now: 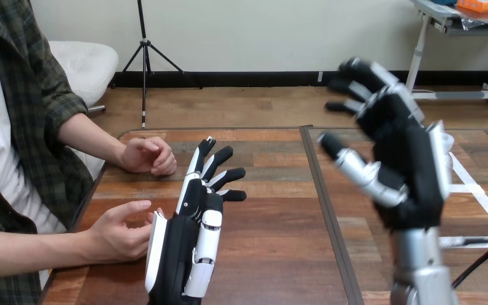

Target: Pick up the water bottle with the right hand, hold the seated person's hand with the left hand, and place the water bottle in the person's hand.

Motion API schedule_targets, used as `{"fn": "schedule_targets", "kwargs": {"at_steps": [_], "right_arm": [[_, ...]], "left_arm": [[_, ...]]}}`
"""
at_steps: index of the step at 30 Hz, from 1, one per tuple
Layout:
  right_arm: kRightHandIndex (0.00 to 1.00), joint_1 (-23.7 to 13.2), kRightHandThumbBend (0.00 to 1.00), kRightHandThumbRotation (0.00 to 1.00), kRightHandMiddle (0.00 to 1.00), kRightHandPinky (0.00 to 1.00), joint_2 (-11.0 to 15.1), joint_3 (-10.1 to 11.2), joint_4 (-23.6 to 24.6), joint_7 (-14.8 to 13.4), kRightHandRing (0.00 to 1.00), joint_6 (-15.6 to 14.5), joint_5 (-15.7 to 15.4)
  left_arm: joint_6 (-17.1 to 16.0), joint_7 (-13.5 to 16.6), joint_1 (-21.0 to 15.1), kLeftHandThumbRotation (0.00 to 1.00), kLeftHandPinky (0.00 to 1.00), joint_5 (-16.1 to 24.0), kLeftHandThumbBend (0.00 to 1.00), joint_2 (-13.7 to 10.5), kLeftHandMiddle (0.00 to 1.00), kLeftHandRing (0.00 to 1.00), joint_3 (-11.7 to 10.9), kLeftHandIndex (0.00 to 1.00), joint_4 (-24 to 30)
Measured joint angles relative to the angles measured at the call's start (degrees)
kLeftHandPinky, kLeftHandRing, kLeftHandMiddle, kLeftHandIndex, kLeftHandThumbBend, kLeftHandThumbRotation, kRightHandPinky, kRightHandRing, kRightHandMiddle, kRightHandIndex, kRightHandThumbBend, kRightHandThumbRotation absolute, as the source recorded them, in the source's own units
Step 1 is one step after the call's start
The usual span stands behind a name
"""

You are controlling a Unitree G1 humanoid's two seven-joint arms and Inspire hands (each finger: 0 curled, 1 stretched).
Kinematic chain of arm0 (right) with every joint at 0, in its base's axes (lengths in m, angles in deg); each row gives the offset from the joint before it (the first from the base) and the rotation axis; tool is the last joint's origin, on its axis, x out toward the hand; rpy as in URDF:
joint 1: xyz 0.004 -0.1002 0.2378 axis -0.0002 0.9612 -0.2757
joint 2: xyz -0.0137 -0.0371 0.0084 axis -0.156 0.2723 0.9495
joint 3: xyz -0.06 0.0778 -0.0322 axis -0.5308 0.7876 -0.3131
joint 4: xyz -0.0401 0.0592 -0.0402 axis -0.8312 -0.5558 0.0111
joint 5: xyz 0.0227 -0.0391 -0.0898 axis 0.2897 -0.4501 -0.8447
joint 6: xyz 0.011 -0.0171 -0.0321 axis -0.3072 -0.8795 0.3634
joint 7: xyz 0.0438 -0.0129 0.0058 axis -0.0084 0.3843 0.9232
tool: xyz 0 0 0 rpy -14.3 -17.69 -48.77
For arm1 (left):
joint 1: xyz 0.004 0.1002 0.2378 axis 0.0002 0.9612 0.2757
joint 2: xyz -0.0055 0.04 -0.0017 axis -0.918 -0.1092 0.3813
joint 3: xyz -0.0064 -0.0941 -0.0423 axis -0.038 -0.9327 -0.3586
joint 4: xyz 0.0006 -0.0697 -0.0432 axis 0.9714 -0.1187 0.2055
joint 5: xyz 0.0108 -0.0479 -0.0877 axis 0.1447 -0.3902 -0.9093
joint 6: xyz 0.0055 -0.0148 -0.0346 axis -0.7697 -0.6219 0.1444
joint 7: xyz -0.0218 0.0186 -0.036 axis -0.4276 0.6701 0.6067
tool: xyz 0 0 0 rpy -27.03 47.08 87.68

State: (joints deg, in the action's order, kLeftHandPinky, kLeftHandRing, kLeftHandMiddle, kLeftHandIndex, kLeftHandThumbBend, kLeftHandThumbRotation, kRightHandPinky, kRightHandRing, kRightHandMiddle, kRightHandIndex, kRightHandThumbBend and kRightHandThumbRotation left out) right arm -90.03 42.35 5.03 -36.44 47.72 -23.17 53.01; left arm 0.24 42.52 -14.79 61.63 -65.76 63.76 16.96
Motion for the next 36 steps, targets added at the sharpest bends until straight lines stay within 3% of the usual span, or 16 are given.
{"fn": "schedule_targets", "kwargs": {"at_steps": [12, 26, 36], "right_arm": [[0.73, -3.9, 0.76, 0.28, 0.78, 0.63, 1.5, 2.8, -0.3, -2.9, 0.74, 2.5, -0.7], [0.73, -6.8, 0.77, 0.28, 0.77, 0.65, 2.1, 6.3, -3.5, -7.5, 0.75, 4.6, -2.9], [0.73, -7.6, 0.74, 0.25, 0.78, 0.68, 3.1, 9.0, -5.8, -12.9, 0.77, 4.5, -6.8]], "left_arm": [[0.0, -0.2, 0.0, 1.0, 0.66, 0.0, 0.15, 0.0, 0.9, 0.8, 0.2, 0.97, 0.0], [0.0, -0.1, 0.0, 1.0, 0.66, 0.1, 0.14, 0.0, 0.9, 0.8, 0.2, 0.97, 0.0], [0.0, 0.0, 0.0, 1.0, 0.66, 0.1, 0.16, 0.0, 0.9, 0.8, 0.2, 0.97, -0.1]]}}
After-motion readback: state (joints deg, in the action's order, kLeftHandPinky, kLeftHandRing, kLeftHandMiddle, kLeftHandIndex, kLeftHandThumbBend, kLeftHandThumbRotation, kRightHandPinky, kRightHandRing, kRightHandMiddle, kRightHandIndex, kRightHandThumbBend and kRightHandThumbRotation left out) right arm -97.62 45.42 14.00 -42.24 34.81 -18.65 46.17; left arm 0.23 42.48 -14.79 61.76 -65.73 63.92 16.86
